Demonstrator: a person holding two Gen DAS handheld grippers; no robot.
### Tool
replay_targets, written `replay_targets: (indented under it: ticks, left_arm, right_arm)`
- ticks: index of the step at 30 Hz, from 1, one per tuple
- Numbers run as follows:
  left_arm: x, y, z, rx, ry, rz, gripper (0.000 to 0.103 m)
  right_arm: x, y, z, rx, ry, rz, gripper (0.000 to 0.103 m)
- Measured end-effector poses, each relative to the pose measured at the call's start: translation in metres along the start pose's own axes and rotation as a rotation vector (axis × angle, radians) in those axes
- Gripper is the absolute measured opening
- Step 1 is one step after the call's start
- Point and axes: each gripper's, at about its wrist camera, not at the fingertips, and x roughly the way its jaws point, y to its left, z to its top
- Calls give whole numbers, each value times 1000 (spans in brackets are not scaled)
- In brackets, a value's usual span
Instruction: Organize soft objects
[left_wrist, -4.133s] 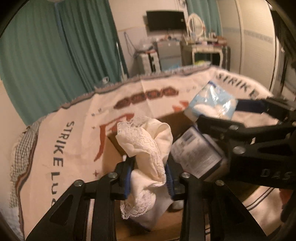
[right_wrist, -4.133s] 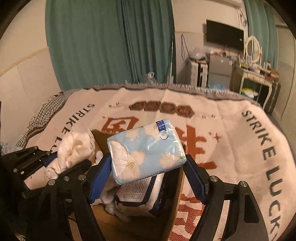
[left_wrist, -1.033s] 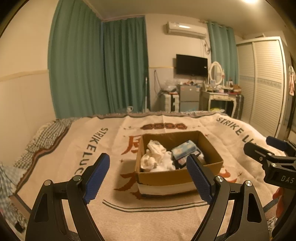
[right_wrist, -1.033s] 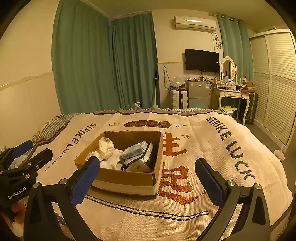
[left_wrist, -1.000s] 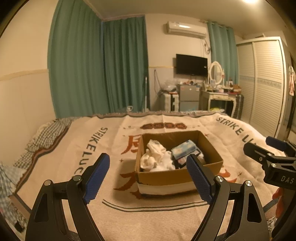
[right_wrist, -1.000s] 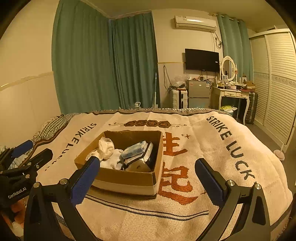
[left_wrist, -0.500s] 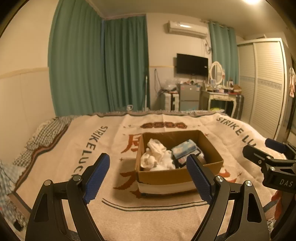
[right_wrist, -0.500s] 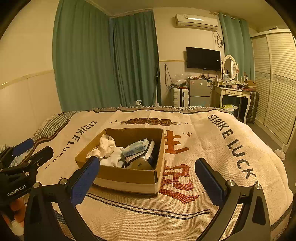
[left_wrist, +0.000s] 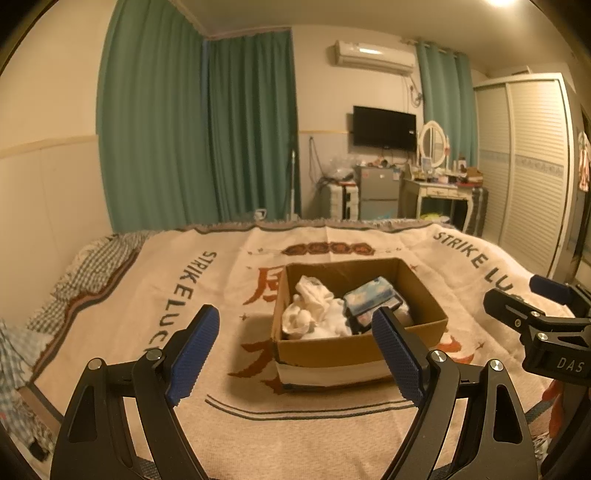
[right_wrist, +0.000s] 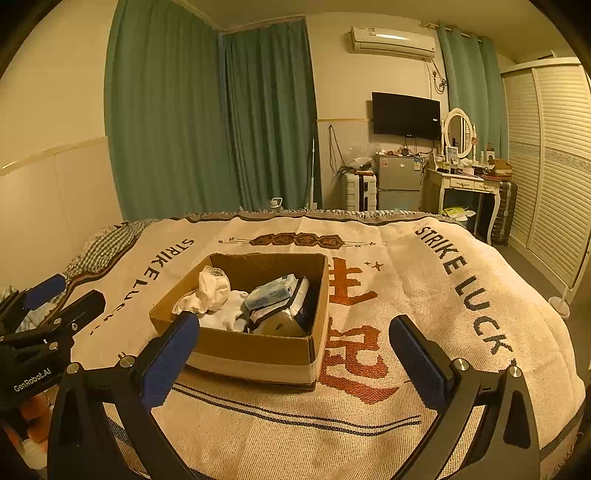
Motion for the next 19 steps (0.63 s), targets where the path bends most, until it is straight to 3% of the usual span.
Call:
replay_targets:
  ticks: [19]
  left_arm:
    - [1,2,3,-6,4,17,86]
  right_arm:
    - [3,0,-1,4,2,-2,103]
